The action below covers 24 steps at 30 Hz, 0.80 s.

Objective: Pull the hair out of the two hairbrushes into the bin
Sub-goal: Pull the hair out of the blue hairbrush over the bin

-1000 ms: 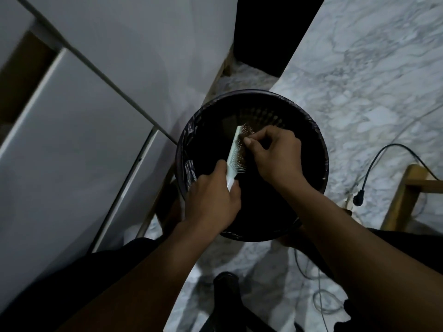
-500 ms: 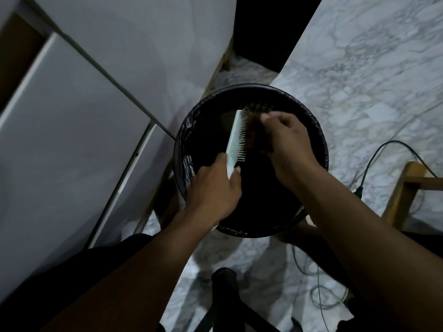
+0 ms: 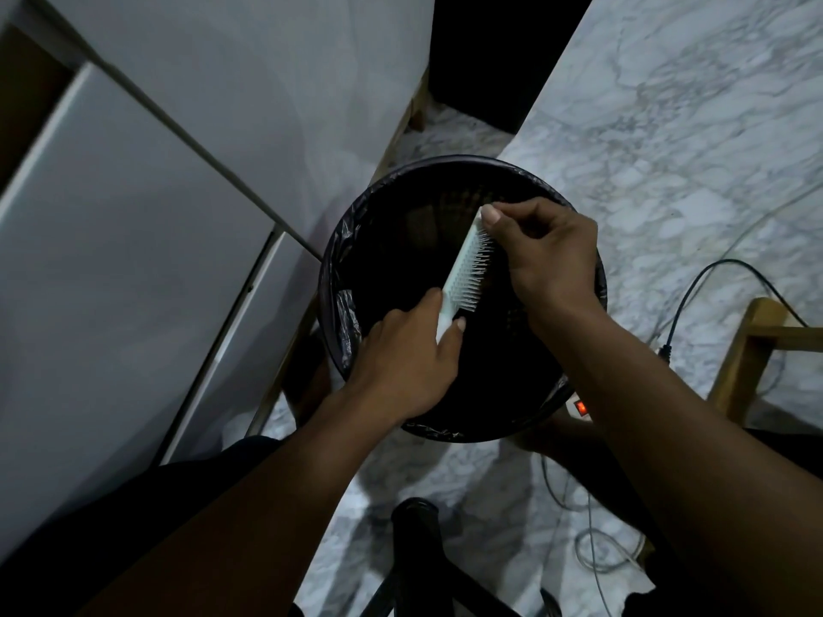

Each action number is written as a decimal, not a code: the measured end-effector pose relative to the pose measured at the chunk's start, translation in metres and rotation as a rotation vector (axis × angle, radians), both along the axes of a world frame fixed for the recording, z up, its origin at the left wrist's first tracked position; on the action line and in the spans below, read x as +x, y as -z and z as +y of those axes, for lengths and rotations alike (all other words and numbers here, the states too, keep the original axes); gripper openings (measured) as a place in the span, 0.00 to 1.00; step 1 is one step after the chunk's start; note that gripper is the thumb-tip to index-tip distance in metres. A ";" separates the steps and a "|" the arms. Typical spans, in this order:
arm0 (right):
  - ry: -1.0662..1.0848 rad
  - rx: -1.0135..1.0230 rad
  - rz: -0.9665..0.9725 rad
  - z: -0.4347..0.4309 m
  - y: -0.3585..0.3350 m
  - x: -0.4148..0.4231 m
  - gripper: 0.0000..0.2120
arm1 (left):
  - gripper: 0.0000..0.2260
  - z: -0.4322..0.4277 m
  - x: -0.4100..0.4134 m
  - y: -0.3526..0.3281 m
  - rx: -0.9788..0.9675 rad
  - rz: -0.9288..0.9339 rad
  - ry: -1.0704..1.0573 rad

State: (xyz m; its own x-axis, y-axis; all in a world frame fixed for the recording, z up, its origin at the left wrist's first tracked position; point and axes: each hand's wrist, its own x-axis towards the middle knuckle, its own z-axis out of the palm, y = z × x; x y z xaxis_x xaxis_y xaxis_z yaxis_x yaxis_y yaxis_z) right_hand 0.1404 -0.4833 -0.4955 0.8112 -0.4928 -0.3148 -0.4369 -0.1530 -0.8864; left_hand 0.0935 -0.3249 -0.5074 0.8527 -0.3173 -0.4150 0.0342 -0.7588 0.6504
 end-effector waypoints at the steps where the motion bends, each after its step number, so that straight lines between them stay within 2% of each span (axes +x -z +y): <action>1: 0.013 -0.005 0.001 0.001 0.000 0.000 0.05 | 0.12 0.000 0.001 0.000 -0.001 0.004 -0.010; 5: 0.052 0.091 0.018 0.001 -0.001 0.001 0.08 | 0.14 0.002 0.008 0.000 -0.065 0.046 -0.125; 8: -0.092 0.107 0.037 0.004 -0.004 0.001 0.06 | 0.13 0.003 0.011 0.000 -0.054 0.058 -0.162; 10: -0.266 0.066 0.052 0.005 -0.005 -0.001 0.16 | 0.11 0.004 0.013 0.001 -0.034 0.070 -0.182; 12: -0.471 -0.094 0.079 0.006 -0.004 -0.002 0.27 | 0.09 0.006 0.014 0.001 -0.026 0.089 -0.199; 14: -0.565 -0.238 0.109 0.005 -0.005 -0.002 0.31 | 0.08 0.006 0.015 0.001 -0.031 0.086 -0.202; 16: -0.520 -0.257 0.098 0.004 -0.008 -0.003 0.27 | 0.09 0.006 0.013 0.001 -0.039 0.060 -0.181; 20: -0.361 -0.185 0.022 0.001 -0.005 -0.005 0.08 | 0.11 0.004 0.011 0.001 -0.038 0.020 -0.157; 24: -0.193 0.079 0.051 -0.002 -0.003 -0.001 0.10 | 0.13 0.004 0.013 0.001 -0.054 0.018 -0.153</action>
